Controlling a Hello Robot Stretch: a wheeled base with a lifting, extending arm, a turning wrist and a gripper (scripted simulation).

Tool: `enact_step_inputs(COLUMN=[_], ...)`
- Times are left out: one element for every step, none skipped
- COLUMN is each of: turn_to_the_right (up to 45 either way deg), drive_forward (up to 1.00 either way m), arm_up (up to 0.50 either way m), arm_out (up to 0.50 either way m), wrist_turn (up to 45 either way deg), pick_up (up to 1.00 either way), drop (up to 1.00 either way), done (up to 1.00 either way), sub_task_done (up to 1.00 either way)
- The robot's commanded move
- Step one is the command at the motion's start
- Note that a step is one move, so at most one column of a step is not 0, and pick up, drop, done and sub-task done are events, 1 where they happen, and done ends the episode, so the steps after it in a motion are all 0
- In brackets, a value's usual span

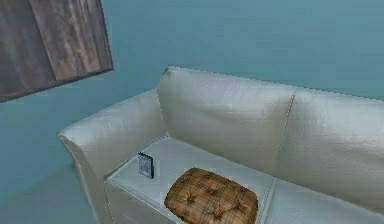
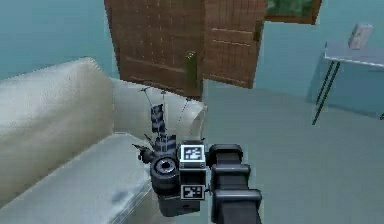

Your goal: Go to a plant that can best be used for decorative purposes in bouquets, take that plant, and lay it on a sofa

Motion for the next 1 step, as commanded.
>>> enact_step_inputs(turn_to_the_right=[18.0], drive_forward=[0.00], arm_up=[0.00], arm_out=[0.00], wrist_turn=[0.0], pick_up=[0.00], drop=[0.00], done=[0.00], sub_task_done=[0.00])
